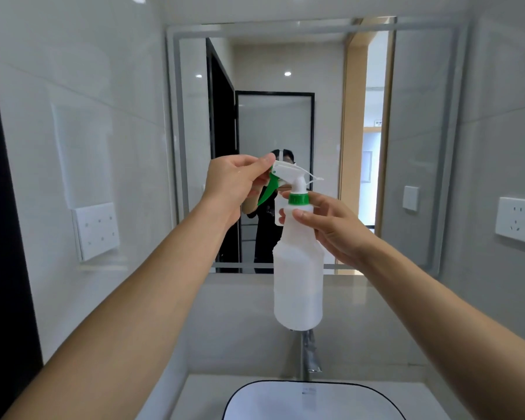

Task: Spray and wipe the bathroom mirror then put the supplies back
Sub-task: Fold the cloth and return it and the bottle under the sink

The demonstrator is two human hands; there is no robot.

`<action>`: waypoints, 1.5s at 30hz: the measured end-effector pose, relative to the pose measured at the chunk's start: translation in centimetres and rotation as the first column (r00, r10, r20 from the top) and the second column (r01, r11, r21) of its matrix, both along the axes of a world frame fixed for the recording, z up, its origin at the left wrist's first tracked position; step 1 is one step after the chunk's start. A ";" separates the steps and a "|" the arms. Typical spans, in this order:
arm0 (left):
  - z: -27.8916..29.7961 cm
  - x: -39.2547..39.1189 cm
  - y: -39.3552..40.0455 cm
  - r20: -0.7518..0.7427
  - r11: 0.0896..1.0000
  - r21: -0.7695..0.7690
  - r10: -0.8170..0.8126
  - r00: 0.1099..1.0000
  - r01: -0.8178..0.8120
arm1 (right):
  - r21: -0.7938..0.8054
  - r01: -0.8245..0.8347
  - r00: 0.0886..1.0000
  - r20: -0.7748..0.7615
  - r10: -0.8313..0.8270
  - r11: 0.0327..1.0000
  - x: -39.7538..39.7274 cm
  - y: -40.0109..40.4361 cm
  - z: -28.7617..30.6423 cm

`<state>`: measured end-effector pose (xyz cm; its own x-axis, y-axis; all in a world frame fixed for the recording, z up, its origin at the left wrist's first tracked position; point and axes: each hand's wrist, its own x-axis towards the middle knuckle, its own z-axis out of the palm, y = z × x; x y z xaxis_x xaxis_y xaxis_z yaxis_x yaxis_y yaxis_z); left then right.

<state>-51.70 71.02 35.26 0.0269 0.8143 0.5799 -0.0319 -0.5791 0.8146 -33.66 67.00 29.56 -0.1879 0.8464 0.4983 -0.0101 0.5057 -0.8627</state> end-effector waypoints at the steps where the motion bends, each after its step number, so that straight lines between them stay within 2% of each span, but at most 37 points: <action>1: 0.0 0.2 0.0 0.011 1.000 0.001 -0.004 1.000 0.004 | -0.005 0.001 1.000 0.002 -0.001 1.000 0.1 -0.2 -0.1; 10: -0.7 0.9 0.0 0.033 0.967 0.201 -0.169 0.985 0.159 | 0.004 -0.065 0.997 -0.042 0.065 0.998 1.2 -0.9 -0.3; 14: -1.1 1.1 -0.2 0.075 0.970 0.201 -0.156 0.985 0.139 | -0.006 -0.046 0.998 -0.048 0.046 0.999 0.9 -1.1 0.0; 18: -1.9 0.8 -0.6 0.088 0.981 0.137 -0.147 0.985 0.134 | -0.031 -0.012 0.997 -0.072 0.009 0.999 0.6 -1.0 0.6; 27: -6.8 -0.9 -2.5 -0.155 0.997 -0.070 0.005 0.988 -0.016 | -0.022 0.013 0.989 -0.144 -0.016 1.000 -0.6 0.3 2.5; 31: -8.7 -1.9 -4.0 -0.395 0.991 -0.120 0.006 0.919 -0.059 | 0.007 -0.025 0.987 -0.157 0.026 1.000 -2.0 1.4 2.6; 34: -9.9 -1.6 -5.4 -0.414 0.982 -0.100 0.104 0.904 -0.159 | 0.022 -0.077 0.989 -0.129 0.079 0.997 -3.4 2.0 2.4; 36: -10.7 -1.3 -6.1 -0.410 0.950 -0.100 0.233 0.882 -0.297 | 0.031 -0.140 0.982 -0.122 0.142 0.990 -4.3 2.2 2.1; 40: -11.6 -0.7 -7.8 -0.443 0.825 -0.081 0.473 0.762 -0.559 | 0.042 -0.262 0.959 -0.104 0.265 0.964 -5.7 2.6 1.4; 45: -12.6 -0.8 -11.9 -0.369 0.699 -0.082 0.640 0.673 -0.710 | 0.005 -0.443 0.889 -0.129 0.440 0.897 -7.2 1.2 0.3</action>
<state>-52.51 59.08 22.63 -0.4409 0.7707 0.4601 0.5572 -0.1668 0.8134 -40.86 68.23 29.88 -0.4829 0.7027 0.5226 -0.3347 0.4033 -0.8516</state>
